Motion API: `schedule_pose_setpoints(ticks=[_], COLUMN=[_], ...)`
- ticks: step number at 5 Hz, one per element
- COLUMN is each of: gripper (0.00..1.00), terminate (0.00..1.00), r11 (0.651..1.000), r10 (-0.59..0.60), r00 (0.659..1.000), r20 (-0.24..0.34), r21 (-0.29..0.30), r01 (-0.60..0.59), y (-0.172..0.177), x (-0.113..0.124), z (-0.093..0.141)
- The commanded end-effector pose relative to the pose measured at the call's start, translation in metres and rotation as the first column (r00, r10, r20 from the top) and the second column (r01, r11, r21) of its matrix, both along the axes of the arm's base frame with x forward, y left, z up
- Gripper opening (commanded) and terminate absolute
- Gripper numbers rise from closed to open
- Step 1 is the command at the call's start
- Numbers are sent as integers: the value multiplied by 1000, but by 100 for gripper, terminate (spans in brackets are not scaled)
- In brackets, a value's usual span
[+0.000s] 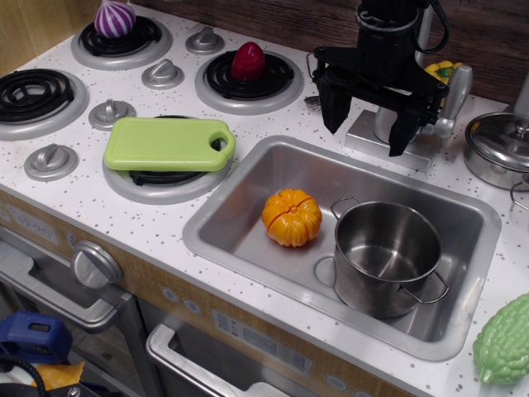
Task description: Turn faucet front to left
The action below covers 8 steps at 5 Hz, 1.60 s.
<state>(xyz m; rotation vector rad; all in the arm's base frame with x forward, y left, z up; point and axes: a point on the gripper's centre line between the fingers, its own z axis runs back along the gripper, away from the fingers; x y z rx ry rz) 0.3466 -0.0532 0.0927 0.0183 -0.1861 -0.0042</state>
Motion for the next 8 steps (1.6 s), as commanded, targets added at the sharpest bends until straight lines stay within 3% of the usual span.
schedule_pose_setpoints(ticks=[1,3,5,6,8], gripper=[100,100,100,100,100], terminate=[0,0,0,0,0], r11=[1000,998,1000,999,992], r10=[0,59,-4,-35,-123], r00=[1000,998,994,987,964], r20=[0,18,113,159,235], r21=[0,-15,16,-19,46], r01=[0,-59,2,39,115], y=[0,-22,-38,-51,-54], x=[0,-5,4,15,29], z=[0,14,30,42,54])
